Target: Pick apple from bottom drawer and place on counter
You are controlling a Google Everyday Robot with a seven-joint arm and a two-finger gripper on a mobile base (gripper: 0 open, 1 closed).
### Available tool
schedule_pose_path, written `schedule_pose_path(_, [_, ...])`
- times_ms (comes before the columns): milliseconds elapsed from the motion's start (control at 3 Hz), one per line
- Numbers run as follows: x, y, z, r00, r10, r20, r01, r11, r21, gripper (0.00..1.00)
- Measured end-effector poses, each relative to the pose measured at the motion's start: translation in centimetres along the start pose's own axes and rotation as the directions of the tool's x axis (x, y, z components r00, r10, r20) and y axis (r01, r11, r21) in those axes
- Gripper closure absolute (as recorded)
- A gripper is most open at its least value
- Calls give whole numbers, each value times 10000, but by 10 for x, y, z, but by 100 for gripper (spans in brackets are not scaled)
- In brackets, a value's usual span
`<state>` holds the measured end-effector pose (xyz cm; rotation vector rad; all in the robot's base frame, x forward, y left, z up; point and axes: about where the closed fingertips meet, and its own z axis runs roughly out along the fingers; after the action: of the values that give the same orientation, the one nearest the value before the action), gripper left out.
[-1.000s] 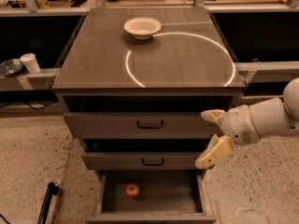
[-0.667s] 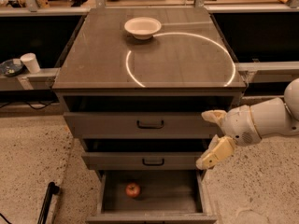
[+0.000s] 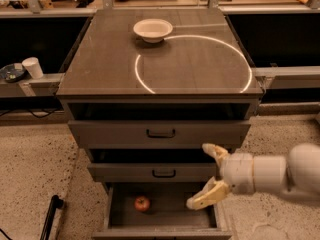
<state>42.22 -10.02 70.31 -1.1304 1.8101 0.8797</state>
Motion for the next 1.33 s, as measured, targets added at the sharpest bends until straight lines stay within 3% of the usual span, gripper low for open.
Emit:
schedule_pose_path(333, [39, 39, 48, 9883, 252, 1506, -293, 9993, 247, 0])
schedule_pose_path(667, [49, 41, 78, 9670, -403, 2517, 314, 9987, 394, 0])
schedule_pose_path(1000, [51, 31, 82, 9611, -557, 2707, 442, 9979, 483, 0])
schedule_pose_path(1333, [66, 30, 97, 9796, -309, 1986, 274, 9994, 205, 0])
